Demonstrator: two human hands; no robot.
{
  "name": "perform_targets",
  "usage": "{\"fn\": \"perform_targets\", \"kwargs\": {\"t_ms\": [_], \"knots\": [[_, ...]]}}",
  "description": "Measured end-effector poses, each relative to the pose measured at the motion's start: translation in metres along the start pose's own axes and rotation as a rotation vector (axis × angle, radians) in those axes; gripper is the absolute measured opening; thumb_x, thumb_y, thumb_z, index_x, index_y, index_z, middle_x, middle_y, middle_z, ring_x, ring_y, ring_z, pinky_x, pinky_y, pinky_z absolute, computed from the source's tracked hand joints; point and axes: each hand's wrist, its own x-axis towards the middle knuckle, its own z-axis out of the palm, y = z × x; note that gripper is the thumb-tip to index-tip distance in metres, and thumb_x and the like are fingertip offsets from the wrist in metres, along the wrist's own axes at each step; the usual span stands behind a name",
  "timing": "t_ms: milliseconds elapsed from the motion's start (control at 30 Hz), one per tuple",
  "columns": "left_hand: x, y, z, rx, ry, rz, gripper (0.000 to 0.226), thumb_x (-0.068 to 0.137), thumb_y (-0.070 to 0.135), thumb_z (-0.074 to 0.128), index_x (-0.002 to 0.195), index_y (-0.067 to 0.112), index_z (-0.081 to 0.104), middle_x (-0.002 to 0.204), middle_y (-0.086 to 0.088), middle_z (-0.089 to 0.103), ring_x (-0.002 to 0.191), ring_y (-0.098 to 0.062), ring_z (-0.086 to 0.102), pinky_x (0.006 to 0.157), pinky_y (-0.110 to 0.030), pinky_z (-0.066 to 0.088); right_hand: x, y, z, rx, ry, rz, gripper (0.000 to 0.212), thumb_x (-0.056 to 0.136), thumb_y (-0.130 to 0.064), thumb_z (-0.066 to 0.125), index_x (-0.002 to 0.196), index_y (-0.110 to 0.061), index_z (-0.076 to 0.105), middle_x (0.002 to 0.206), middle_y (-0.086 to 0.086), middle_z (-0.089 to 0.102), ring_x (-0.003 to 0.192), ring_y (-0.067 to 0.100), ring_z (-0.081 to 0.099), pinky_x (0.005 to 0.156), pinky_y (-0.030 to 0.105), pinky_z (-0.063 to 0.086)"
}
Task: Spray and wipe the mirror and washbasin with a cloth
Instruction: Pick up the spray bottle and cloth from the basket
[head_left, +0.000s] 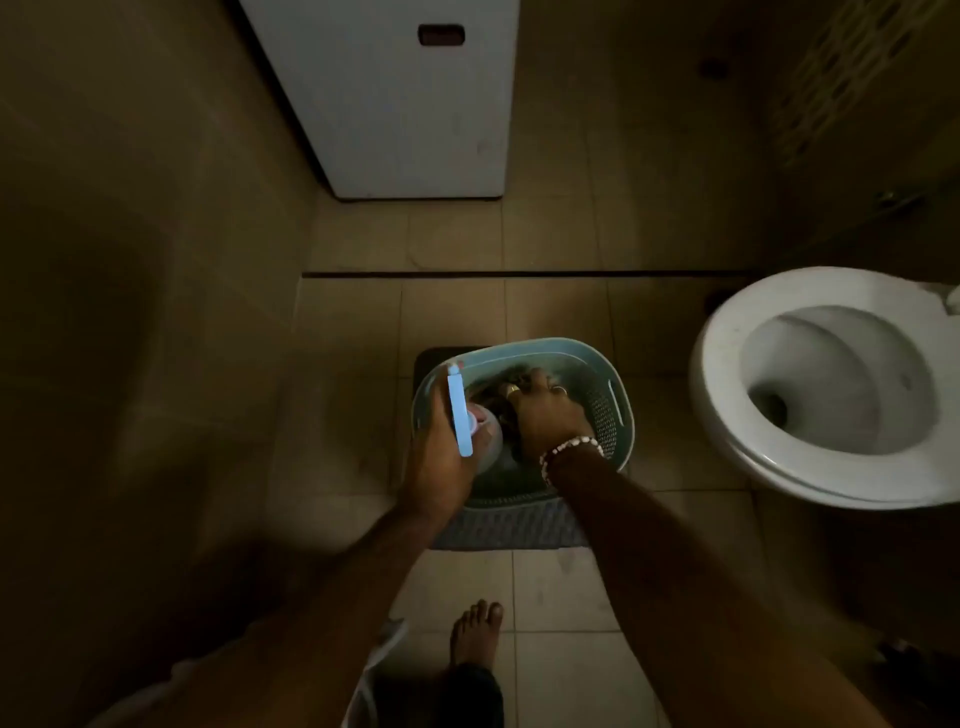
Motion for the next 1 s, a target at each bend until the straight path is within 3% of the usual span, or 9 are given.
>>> {"fn": "perform_targets", "kwargs": {"t_ms": [100, 167, 367, 433, 533, 633, 800, 900, 1000], "knots": [[-0.002, 0.006, -0.008, -0.055, -0.011, -0.029, 0.066, 0.089, 0.026, 0.068, 0.144, 0.010, 0.035, 0.097, -0.011, 0.061, 0.089, -0.028, 0.065, 0.083, -0.040, 0.058, -0.013, -0.001, -0.014, -0.008, 0.040, 0.003, 0.061, 0.090, -0.034, 0.066, 0.144, -0.026, 0.039, 0.151, 0.014, 0.020, 0.124, 0.037, 0.046, 0.091, 0.050, 0.053], [-0.007, 0.021, -0.017, 0.004, 0.009, -0.029, 0.073, 0.089, 0.027, 0.068, 0.148, 0.012, 0.029, 0.099, -0.004, 0.061, 0.087, -0.019, 0.064, 0.082, -0.037, 0.059, -0.029, -0.003, -0.028, -0.017, 0.072, -0.010, 0.062, 0.090, -0.036, 0.065, 0.145, -0.025, 0.039, 0.151, 0.013, 0.018, 0.125, 0.038, 0.045, 0.089, 0.049, 0.055], [-0.027, 0.090, -0.054, -0.040, -0.002, 0.039, 0.070, 0.090, 0.024, 0.068, 0.148, 0.014, 0.031, 0.092, 0.002, 0.061, 0.084, -0.018, 0.065, 0.081, -0.032, 0.058, -0.094, -0.010, -0.089, 0.000, 0.188, 0.014, 0.065, 0.091, -0.042, 0.060, 0.149, -0.029, 0.032, 0.150, 0.013, 0.020, 0.122, 0.038, 0.048, 0.086, 0.048, 0.055], [-0.032, 0.118, -0.065, -0.027, 0.042, 0.079, 0.063, 0.090, 0.025, 0.068, 0.144, 0.013, 0.038, 0.091, -0.004, 0.065, 0.081, -0.018, 0.065, 0.076, -0.028, 0.057, -0.115, -0.011, -0.114, 0.022, 0.248, 0.033, 0.068, 0.090, -0.043, 0.060, 0.149, -0.033, 0.029, 0.146, 0.012, 0.024, 0.117, 0.038, 0.052, 0.082, 0.049, 0.057], [-0.044, 0.169, -0.079, 0.004, 0.070, 0.162, 0.053, 0.093, 0.022, 0.065, 0.140, 0.007, 0.045, 0.094, -0.006, 0.067, 0.075, -0.014, 0.063, 0.064, -0.009, 0.047, -0.151, -0.006, -0.149, 0.063, 0.350, 0.072, 0.068, 0.088, -0.045, 0.061, 0.148, -0.036, 0.031, 0.138, 0.011, 0.031, 0.110, 0.038, 0.055, 0.076, 0.050, 0.058], [-0.055, 0.208, -0.080, -0.014, 0.071, 0.201, 0.043, 0.095, 0.020, 0.062, 0.134, 0.006, 0.049, 0.078, 0.001, 0.060, 0.058, -0.007, 0.054, 0.053, -0.013, 0.043, -0.185, 0.004, -0.179, 0.104, 0.451, 0.106, 0.066, 0.088, -0.046, 0.062, 0.147, -0.036, 0.034, 0.132, 0.011, 0.036, 0.107, 0.038, 0.055, 0.074, 0.050, 0.058], [-0.080, 0.284, -0.066, -0.019, 0.054, 0.335, 0.039, 0.096, 0.021, 0.060, 0.131, 0.007, 0.051, 0.079, 0.002, 0.058, 0.059, -0.005, 0.053, 0.053, -0.006, 0.040, -0.259, 0.043, -0.225, 0.117, 0.620, 0.213, 0.065, 0.087, -0.047, 0.065, 0.145, -0.032, 0.038, 0.136, 0.013, 0.038, 0.106, 0.036, 0.057, 0.073, 0.047, 0.058], [-0.093, 0.340, -0.044, -0.050, 0.004, 0.467, 0.040, 0.096, 0.026, 0.058, 0.132, 0.010, 0.050, 0.095, 0.000, 0.060, 0.074, -0.008, 0.056, 0.064, -0.008, 0.043, -0.314, 0.080, -0.249, 0.140, 0.740, 0.289, 0.061, 0.086, -0.046, 0.065, 0.140, -0.031, 0.044, 0.132, 0.012, 0.042, 0.097, 0.036, 0.061, 0.065, 0.043, 0.058], [-0.112, 0.398, -0.016, -0.086, -0.037, 0.593, 0.040, 0.096, 0.037, 0.055, 0.126, 0.011, 0.053, 0.097, -0.002, 0.059, 0.080, -0.014, 0.056, 0.069, -0.013, 0.044, -0.374, 0.118, -0.270, 0.136, 0.839, 0.383, 0.065, 0.080, -0.046, 0.071, 0.138, -0.030, 0.046, 0.131, 0.012, 0.043, 0.095, 0.036, 0.061, 0.062, 0.042, 0.057]]}}
